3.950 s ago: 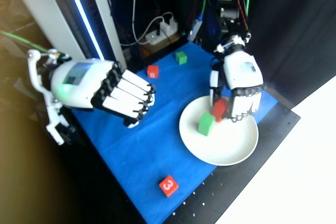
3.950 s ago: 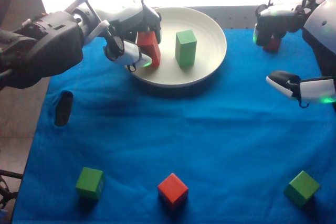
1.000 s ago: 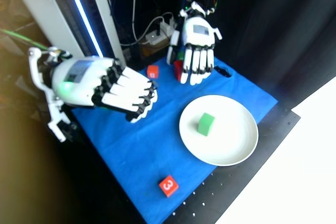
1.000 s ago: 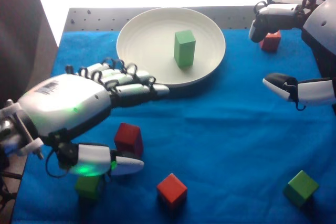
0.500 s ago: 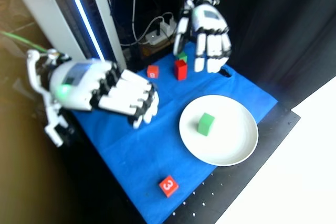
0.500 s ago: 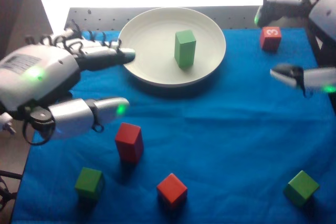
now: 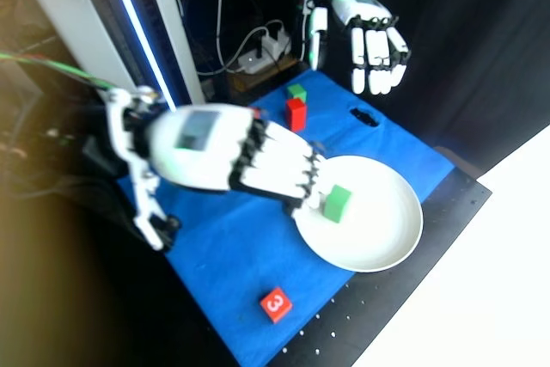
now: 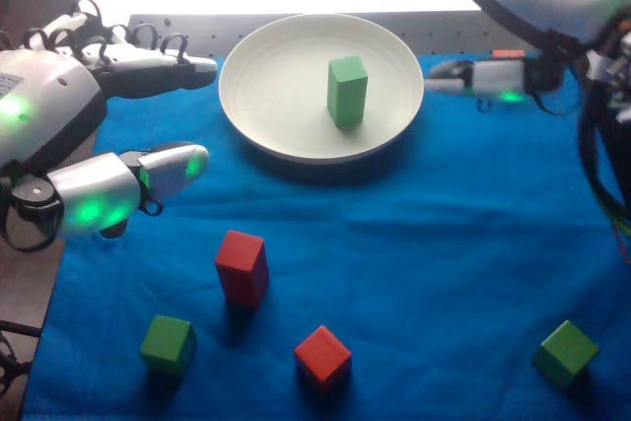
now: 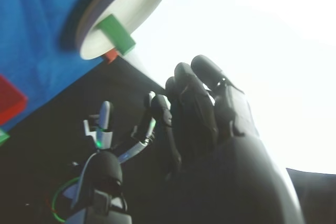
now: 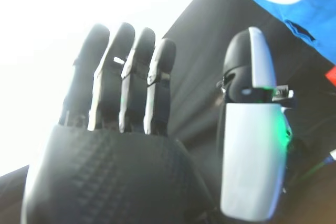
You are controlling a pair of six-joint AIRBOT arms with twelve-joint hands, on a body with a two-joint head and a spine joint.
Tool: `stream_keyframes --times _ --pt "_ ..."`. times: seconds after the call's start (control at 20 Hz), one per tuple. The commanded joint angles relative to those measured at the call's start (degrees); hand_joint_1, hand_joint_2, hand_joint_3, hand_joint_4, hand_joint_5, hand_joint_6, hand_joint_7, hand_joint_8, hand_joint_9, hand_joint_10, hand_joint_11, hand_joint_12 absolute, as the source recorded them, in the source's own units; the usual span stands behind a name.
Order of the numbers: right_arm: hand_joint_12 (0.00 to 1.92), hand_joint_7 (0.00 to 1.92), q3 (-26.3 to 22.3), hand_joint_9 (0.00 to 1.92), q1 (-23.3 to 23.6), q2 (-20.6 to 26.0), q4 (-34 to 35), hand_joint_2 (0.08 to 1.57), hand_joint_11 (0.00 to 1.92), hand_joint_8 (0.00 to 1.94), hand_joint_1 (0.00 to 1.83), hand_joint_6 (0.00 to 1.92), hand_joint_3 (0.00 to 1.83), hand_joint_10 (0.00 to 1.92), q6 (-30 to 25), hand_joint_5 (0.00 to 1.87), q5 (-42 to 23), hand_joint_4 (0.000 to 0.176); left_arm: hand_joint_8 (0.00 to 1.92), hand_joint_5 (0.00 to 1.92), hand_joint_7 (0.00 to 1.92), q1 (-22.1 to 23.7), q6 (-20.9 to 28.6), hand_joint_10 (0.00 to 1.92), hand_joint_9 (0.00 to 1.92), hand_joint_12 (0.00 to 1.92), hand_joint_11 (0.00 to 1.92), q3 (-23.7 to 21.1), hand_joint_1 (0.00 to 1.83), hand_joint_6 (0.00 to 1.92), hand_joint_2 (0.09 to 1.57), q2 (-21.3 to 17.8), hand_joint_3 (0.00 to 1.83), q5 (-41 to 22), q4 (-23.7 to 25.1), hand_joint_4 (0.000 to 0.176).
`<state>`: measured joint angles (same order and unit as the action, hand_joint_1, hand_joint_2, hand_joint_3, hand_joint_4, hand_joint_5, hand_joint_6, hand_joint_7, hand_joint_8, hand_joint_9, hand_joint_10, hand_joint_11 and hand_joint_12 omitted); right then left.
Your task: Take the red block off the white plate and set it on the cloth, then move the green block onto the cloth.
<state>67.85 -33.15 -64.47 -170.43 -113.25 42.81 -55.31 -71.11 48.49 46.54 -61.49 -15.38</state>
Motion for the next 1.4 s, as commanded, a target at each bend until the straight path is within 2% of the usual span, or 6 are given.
stream_keyframes --times 0.0,0.4,0.9,1.15,1.25,1.35 --pt "1.50 0.65 0.6 0.50 1.3 -0.9 -1.2 0.92 0.19 0.04 1.04 0.04 0.00 0.61 0.1 0.68 4.4 0.000 0.01 0.53 0.52 0.3 -0.1 0.05 0.51 1.20 0.00 0.0 0.39 0.00 1.28 -0.4 0.00 -7.2 0.4 0.056" --pt "1.64 0.64 8.5 0.36 5.6 -9.5 -1.7 0.88 0.06 0.00 1.01 0.00 0.00 0.78 0.1 0.64 -4.7 0.000 0.01 0.59 0.54 0.4 -0.1 0.03 0.51 1.18 0.00 0.0 0.39 0.01 1.28 -0.4 0.00 -6.6 0.5 0.069" --pt "1.31 0.54 15.2 0.55 6.1 -15.5 -0.9 0.91 0.10 0.00 1.03 0.00 0.00 0.13 0.1 0.56 -11.8 0.000 0.00 0.59 0.55 0.4 -0.1 0.02 0.52 1.14 0.00 -0.5 0.42 0.00 1.26 -0.4 0.00 -7.6 0.6 0.154" --pt "1.47 0.58 18.3 0.58 6.1 -17.6 0.2 0.92 0.00 0.00 1.09 0.01 0.00 0.09 0.1 0.59 -14.7 0.000 0.00 0.59 0.55 0.4 -0.1 0.02 0.54 1.17 0.01 -0.6 0.39 0.00 1.26 -0.4 0.00 -7.9 0.7 0.137" --pt "1.67 0.67 18.9 0.55 6.1 -18.3 0.4 0.93 0.01 0.02 1.14 0.00 0.00 0.38 0.1 0.63 -15.3 0.000 0.00 0.59 0.54 0.4 -0.1 0.02 0.53 1.16 0.00 -0.7 0.40 0.00 1.25 -0.4 0.00 -8.1 0.7 0.149" --pt "1.86 0.75 19.0 0.44 6.1 -18.5 0.4 0.98 0.20 0.25 1.17 0.00 0.00 1.20 0.1 0.67 -15.4 0.000 0.00 0.58 0.54 0.4 -0.1 0.02 0.53 1.16 0.00 -0.7 0.41 0.00 1.25 -0.4 0.00 -8.1 0.7 0.155"
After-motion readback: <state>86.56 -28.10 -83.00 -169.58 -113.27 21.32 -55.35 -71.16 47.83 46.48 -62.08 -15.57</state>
